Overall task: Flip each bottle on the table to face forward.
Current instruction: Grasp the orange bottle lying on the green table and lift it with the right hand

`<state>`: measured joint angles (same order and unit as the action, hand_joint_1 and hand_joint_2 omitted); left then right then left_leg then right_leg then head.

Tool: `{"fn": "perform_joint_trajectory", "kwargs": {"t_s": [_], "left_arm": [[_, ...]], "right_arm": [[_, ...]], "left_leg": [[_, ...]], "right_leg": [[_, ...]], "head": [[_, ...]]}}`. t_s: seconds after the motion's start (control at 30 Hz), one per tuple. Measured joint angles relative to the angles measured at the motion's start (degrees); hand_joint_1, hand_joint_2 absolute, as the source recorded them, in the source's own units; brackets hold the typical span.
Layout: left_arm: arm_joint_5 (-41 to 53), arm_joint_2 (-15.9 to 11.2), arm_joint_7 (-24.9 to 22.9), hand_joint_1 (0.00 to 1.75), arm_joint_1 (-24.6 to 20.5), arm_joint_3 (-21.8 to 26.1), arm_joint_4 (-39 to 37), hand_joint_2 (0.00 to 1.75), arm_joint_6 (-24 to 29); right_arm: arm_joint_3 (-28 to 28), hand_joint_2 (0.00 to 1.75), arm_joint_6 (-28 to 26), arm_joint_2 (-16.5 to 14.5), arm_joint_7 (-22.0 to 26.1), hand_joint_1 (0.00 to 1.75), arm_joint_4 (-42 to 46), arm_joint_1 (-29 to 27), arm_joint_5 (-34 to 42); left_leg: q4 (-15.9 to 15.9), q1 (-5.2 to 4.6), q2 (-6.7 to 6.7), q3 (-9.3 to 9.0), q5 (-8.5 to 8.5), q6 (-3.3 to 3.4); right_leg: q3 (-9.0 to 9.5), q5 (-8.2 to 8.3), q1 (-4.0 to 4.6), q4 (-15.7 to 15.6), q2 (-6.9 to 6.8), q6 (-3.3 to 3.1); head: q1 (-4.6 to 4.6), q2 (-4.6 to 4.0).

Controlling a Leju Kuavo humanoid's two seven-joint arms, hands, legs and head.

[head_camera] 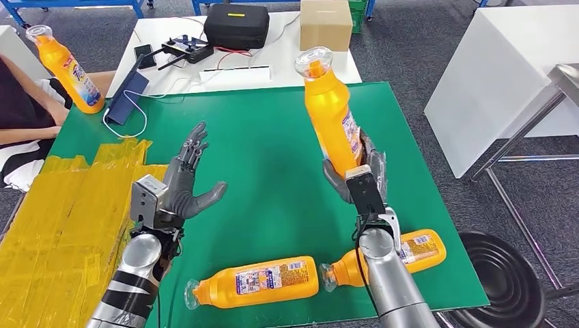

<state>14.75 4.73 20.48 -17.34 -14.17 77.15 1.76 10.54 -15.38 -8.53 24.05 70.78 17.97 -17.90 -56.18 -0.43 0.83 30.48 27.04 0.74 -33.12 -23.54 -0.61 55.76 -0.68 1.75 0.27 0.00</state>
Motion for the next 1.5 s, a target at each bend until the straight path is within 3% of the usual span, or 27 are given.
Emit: {"fn": "perform_joint_trajectory", "kwargs": {"t_s": [0.27,0.67,1.1,1.23,1.5], "left_arm": [[-1.7,0.4,-0.6,0.0,-4.5,-4.1,-3.2,1.75,-1.6],[-4.0,1.1,-0.6,0.0,-7.6,-5.8,-6.1,1.75,-3.2],[-7.0,1.0,0.1,0.0,-7.0,-4.8,-7.8,1.75,-3.7],[-7.6,1.0,0.4,1.74,-6.6,-4.3,-8.0,1.75,-3.7],[-9.6,1.0,1.3,1.75,-5.7,-3.5,-7.9,1.75,-2.7]], "right_arm": [[4.4,1.75,4.4,-5.3,2.5,1.75,-3.6,1.3,0.4],[14.6,1.75,6.8,-9.6,2.9,1.75,-12.2,3.9,-4.2],[22.7,1.75,5.7,-10.5,1.5,1.75,-19.4,7.6,-10.3],[23.6,1.75,5.5,-10.5,1.1,1.75,-20.0,8.0,-10.7],[25.2,1.75,3.9,-10.5,0.7,1.75,-20.7,8.3,-10.9]], "left_leg": [[0.0,0.07,-0.01,0.01,-0.01,-0.01],[0.0,0.05,-0.03,0.05,-0.01,-0.01],[0.0,0.05,0.0,0.04,-0.02,-0.01],[0.0,0.05,0.0,0.04,-0.02,-0.01],[0.0,0.05,-0.01,0.03,-0.02,-0.02]], "right_leg": [[0.0,0.0,0.06,0.0,0.0,0.0],[-0.02,0.0,0.05,0.0,-0.04,0.0],[-0.03,0.0,0.05,0.0,0.01,0.0],[-0.03,0.0,0.05,0.0,0.01,0.0],[-0.03,0.0,0.06,0.0,0.01,0.0]], "head": [[-0.01,0.0],[0.01,0.0],[0.01,0.0],[0.01,0.0],[0.0,0.01]]}}
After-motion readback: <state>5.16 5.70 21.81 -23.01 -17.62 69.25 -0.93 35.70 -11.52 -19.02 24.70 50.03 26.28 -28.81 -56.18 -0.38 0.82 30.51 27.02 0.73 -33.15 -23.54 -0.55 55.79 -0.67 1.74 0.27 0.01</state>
